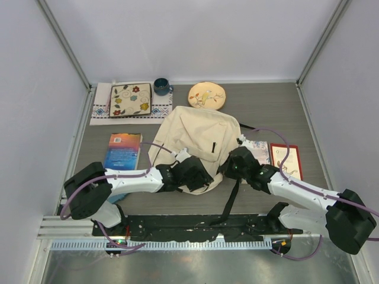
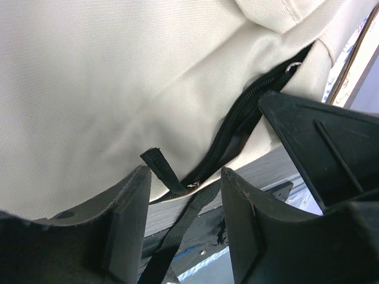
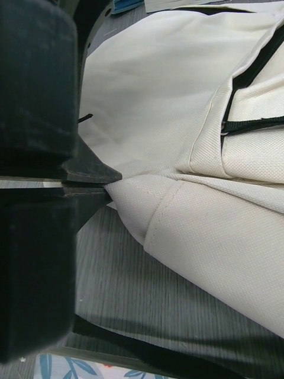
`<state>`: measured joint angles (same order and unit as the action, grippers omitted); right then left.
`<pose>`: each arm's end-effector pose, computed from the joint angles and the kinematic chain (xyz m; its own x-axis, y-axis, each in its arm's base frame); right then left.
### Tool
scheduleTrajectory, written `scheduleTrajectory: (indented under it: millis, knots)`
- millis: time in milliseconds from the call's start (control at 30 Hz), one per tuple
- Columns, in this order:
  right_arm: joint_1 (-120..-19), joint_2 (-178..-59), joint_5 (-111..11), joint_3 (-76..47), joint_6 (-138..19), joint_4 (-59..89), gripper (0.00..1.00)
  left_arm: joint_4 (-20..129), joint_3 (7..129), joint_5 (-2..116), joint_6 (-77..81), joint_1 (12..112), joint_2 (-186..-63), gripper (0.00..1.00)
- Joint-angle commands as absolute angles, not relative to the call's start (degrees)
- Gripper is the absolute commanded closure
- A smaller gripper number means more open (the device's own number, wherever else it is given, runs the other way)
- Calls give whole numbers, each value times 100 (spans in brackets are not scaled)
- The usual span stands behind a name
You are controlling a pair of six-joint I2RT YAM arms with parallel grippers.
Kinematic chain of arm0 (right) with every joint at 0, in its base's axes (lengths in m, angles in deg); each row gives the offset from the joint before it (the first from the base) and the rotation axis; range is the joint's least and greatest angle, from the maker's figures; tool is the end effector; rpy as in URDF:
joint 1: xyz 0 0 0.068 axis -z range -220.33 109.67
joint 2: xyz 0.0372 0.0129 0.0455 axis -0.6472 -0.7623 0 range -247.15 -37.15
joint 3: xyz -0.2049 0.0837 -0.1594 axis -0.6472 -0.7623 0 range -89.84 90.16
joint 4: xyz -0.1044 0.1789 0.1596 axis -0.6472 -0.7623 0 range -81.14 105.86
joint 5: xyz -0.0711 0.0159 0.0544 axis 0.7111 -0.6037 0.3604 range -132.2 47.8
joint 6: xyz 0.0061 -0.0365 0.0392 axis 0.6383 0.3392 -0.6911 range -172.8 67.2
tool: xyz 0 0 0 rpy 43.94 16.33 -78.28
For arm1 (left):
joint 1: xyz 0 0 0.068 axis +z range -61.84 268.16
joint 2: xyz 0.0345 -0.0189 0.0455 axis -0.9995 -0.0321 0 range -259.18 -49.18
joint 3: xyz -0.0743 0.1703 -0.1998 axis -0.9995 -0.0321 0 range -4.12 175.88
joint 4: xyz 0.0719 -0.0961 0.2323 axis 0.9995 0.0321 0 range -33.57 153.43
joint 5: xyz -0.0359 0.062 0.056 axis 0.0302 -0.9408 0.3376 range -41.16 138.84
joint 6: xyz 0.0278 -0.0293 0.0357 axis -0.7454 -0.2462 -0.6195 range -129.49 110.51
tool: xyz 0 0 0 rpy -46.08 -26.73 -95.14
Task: Pack the student bag
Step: Unzip the student bag at the center of the board.
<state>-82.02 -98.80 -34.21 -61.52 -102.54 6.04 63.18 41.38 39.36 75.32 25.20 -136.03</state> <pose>0.1616 0.1374 0.1866 -0.7749 0.3218 -0.5440 0.0130 0.8687 0.4953 0.1425 -0.2663 0.1791 -0.8557 -0.4842 -0.1825 -0.2620 0.7097 -0.6540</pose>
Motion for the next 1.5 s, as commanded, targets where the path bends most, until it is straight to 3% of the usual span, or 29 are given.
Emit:
scheduleTrajectory:
  millis: [0,133,433,533,1033,1467]
  knots:
    - [-8313,-9657,-3314,-6127,-10317,1067,99,5951,3939,3820,7761,2628,-13435,47]
    - [-8383,-9639,-3288,-6136,-10316,1068,99,5749,3860,3899,7814,2673,-13461,50]
    - [-8463,-9604,-3235,-6171,-10316,1094,99,5512,3851,4066,7761,2690,-13619,82]
    - [-8480,-9612,-3209,-6180,-10308,1094,99,5503,3842,4110,7726,2690,-13637,99]
    - [-8261,-10008,-2164,-5916,-10606,1032,99,6109,3544,3997,7128,2638,-13084,100]
    - [-7488,-10087,-2795,-6074,-10685,1410,99,6847,3042,3636,6917,2567,-12152,100]
